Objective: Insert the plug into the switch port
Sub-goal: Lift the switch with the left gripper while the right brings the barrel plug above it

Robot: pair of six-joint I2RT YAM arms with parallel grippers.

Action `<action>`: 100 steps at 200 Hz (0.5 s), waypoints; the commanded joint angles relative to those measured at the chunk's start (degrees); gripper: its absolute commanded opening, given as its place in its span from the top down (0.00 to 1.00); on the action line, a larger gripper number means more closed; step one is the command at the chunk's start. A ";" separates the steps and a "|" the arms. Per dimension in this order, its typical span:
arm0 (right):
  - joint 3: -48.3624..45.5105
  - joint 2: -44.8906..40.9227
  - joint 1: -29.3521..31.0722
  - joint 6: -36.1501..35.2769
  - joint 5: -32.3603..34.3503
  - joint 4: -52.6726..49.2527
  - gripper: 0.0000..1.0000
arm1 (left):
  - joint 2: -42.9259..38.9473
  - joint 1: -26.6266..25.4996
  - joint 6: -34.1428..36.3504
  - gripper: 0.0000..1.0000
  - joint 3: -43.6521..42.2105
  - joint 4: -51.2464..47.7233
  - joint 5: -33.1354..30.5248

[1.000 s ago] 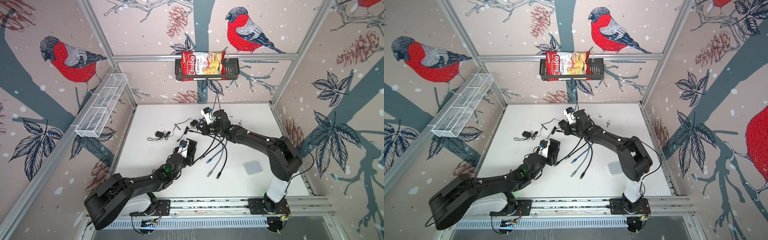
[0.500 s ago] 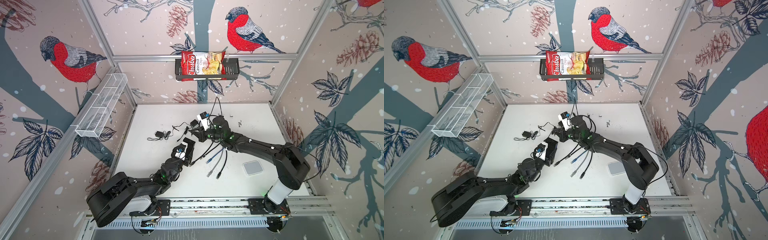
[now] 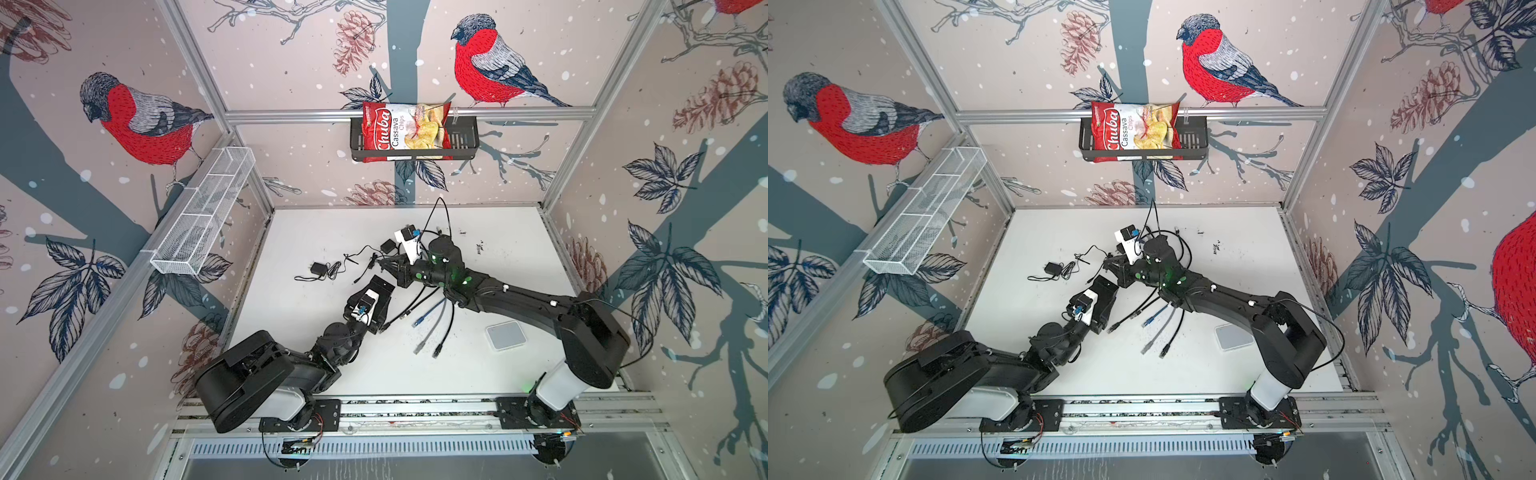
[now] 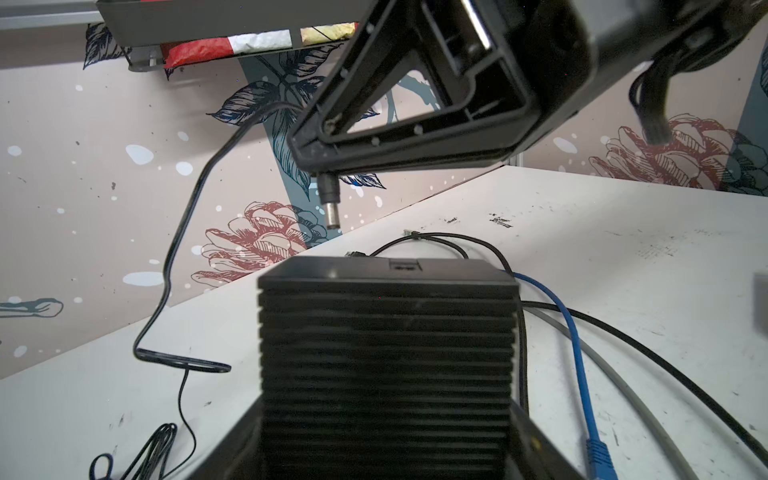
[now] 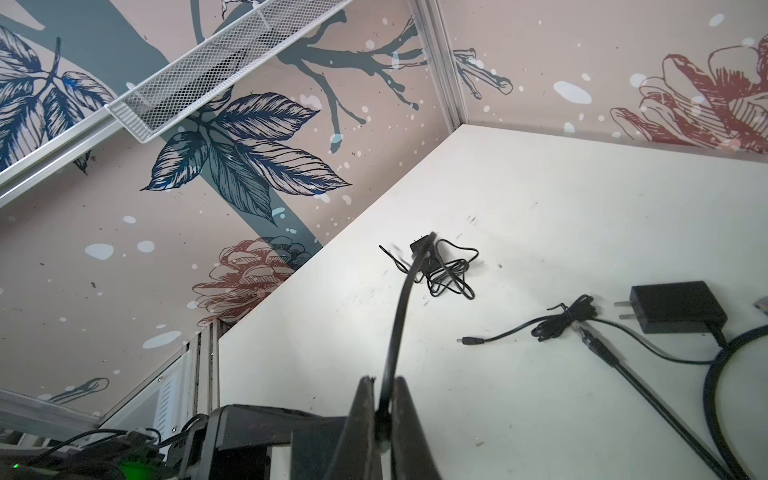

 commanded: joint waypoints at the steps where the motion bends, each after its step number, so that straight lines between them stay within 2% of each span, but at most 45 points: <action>1: -1.26 -1.24 0.25 -2.00 0.34 1.09 0.98 | -0.15 -0.11 0.20 0.51 0.56 5.19 0.33; 45: -4.32 -3.57 0.31 -1.63 0.91 2.06 0.98 | -1.56 -0.09 -2.83 0.52 0.65 2.48 -1.93; 100: -3.36 -4.22 0.34 -1.85 1.72 3.03 0.98 | -2.91 -0.11 -4.10 0.53 0.98 -1.88 -1.04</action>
